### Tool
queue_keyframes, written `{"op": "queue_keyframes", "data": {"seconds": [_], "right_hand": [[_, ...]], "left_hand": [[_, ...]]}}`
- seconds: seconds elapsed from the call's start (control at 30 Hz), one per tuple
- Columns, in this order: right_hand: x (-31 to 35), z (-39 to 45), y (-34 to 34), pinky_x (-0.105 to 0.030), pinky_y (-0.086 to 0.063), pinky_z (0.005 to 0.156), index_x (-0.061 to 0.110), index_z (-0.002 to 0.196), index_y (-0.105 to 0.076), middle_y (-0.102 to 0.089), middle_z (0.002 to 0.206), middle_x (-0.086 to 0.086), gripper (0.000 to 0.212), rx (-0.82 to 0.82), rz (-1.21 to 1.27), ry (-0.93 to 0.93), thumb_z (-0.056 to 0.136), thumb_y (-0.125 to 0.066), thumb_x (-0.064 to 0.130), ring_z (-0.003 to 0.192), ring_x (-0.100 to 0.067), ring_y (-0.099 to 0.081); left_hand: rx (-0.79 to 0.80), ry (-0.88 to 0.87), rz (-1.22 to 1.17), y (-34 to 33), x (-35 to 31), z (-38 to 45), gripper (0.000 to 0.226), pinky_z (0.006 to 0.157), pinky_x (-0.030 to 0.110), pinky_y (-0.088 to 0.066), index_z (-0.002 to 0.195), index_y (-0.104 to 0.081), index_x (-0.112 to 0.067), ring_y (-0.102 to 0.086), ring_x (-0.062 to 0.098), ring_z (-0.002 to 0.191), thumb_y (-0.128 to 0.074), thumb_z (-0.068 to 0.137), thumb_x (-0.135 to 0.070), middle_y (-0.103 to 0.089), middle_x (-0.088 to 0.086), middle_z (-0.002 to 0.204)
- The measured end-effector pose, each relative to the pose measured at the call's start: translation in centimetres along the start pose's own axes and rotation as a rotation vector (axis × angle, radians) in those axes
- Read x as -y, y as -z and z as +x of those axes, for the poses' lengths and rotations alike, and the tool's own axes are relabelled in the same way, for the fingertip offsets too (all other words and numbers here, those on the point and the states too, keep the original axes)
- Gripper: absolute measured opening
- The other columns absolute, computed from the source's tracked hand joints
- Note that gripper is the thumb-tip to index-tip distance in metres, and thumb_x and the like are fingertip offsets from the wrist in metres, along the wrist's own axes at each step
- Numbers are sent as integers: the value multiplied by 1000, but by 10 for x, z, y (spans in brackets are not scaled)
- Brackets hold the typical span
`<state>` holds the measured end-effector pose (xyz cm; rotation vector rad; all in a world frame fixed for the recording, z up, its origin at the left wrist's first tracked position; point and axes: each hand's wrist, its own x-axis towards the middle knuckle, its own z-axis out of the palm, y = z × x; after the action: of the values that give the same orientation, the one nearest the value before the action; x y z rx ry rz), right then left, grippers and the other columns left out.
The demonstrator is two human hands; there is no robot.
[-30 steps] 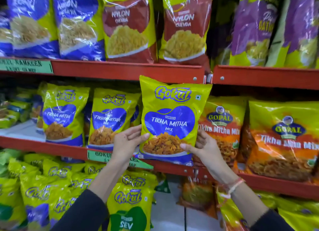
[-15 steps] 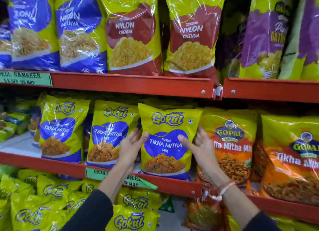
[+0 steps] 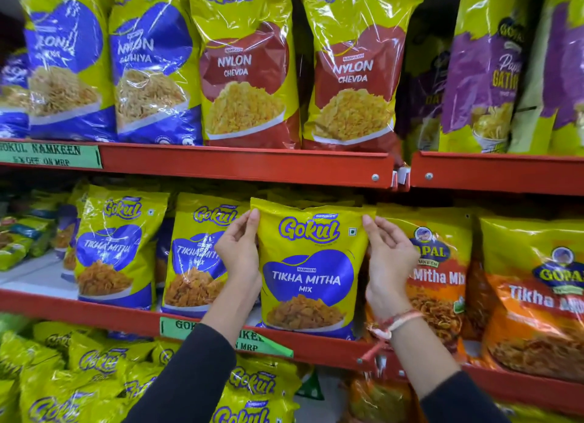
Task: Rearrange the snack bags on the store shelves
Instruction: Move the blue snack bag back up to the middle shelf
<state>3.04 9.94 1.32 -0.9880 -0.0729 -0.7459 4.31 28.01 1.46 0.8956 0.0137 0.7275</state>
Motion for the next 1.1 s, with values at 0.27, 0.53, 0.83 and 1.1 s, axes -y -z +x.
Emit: {"op": "queue_keyframes", "data": {"seconds": [0.27, 0.53, 0.83, 1.1], "right_hand": [[-84, -43, 31, -40, -11, 124, 2, 152, -13, -13, 162, -15, 61, 359, -1245, 979, 102, -29, 33, 152, -24, -5], [-107, -29, 44, -45, -18, 119, 5, 152, -20, -19, 162, -13, 65, 529, -1540, 888, 100, -30, 43, 150, -25, -20], [-52, -26, 110, -36, -10, 124, 9, 152, -21, -20, 162, -7, 60, 575, -1282, 928, 101, -32, 39, 151, -19, -15], [53, 55, 232, -26, -17, 122, 5, 146, -33, -33, 154, -4, 51, 4, -917, 835, 102, -31, 32, 147, -25, -26]], "left_hand": [[320, -977, 1089, 31, 74, -44, 59, 121, 43, 9, 152, -13, -9, -2, 18, 151, -23, 100, -37, -5, 7, 163], [519, -990, 1531, 56, 103, -8, 62, 122, 46, -3, 152, -9, -11, -9, 19, 150, -14, 100, -44, -14, 8, 162], [548, -945, 1128, 26, 102, -59, 57, 122, 47, -10, 150, -23, -7, -12, 18, 151, -34, 98, -30, -21, 9, 160], [702, -659, 516, -108, 117, -155, 48, 112, 20, -33, 142, -42, -12, -41, 5, 138, -45, 97, -28, -46, -3, 148]]}}
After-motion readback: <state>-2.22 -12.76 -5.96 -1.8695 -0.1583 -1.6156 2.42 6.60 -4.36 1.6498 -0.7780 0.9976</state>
